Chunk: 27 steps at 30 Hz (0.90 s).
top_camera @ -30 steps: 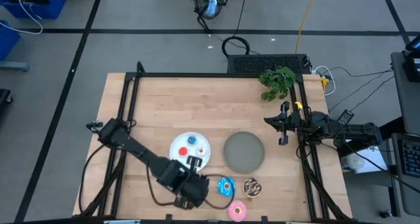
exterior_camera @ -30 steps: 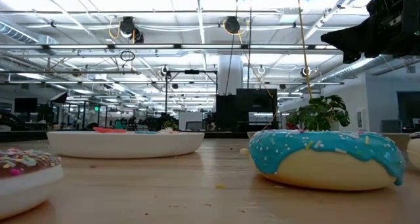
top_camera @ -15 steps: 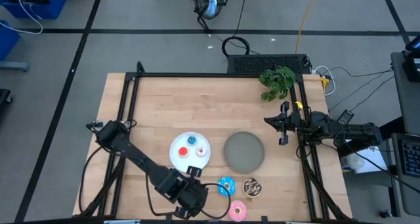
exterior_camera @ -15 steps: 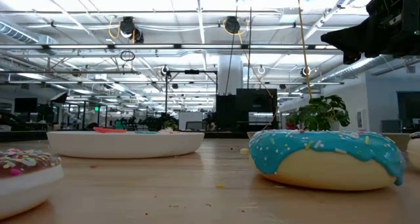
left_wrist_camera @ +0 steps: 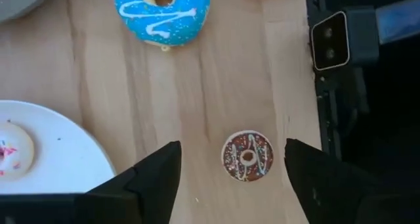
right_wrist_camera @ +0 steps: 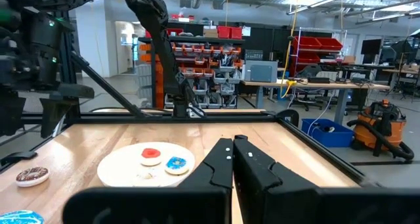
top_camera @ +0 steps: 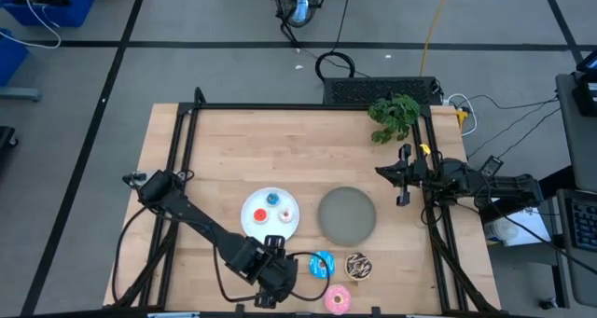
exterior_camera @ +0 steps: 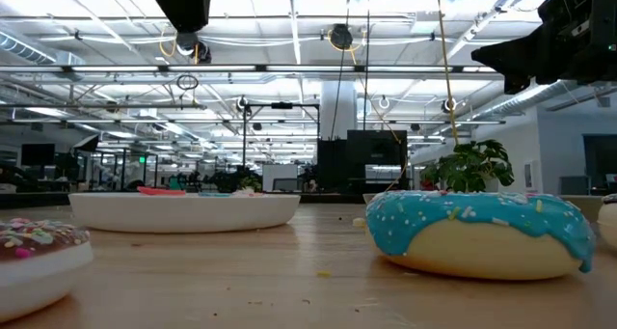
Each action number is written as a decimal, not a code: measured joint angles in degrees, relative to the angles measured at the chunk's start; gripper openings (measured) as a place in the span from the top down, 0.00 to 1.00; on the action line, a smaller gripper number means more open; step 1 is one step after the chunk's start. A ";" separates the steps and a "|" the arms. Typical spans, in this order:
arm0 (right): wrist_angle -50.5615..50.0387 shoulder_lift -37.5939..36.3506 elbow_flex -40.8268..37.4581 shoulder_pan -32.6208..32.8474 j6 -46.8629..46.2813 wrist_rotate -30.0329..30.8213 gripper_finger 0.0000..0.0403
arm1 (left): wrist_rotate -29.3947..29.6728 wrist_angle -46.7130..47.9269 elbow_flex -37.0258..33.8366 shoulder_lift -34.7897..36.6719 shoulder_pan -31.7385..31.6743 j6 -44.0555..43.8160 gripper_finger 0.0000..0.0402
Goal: Pick & Place donuts
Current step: Put the small brown doughnut on the white plate
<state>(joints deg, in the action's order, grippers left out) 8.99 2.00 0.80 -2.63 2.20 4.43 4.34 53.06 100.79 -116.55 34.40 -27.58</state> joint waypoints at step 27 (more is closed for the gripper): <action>-0.26 0.02 0.02 -0.01 -0.02 0.00 1.00 | -1.39 -6.05 0.02 -0.61 1.52 -0.11 0.32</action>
<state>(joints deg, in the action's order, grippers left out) 8.74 2.02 0.82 -2.64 2.17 4.43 2.95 47.00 100.82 -117.16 35.92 -27.69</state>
